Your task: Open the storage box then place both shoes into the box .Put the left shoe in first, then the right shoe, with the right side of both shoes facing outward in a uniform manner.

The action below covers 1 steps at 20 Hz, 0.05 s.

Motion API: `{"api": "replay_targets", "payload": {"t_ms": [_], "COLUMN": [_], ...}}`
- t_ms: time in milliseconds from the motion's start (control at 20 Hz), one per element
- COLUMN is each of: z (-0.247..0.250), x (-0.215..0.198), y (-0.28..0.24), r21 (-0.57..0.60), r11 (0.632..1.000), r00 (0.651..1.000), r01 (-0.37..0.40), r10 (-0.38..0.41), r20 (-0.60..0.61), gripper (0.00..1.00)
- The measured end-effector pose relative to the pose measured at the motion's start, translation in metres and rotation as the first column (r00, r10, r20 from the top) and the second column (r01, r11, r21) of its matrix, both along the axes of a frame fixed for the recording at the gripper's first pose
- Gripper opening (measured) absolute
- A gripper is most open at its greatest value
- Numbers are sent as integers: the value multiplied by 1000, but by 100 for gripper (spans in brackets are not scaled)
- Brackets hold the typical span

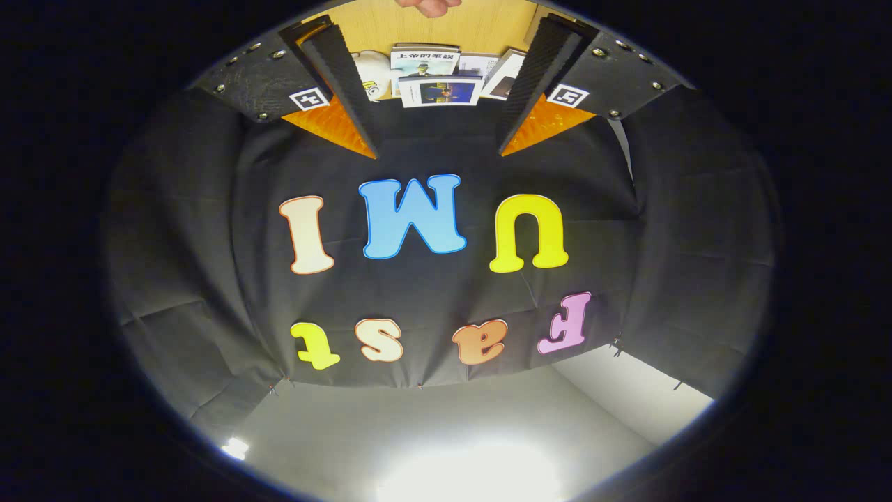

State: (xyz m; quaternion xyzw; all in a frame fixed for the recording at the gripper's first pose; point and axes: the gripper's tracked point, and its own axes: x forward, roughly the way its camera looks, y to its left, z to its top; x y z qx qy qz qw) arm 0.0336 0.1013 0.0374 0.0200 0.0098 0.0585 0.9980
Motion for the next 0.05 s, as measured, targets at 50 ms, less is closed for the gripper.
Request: {"api": "replay_targets", "payload": {"t_ms": [50], "z": [-5], "x": [2], "y": [-5], "r21": [7], "r11": [1000], "r00": [1000], "r01": [0], "r10": [0], "r20": [-4], "gripper": [98]}}
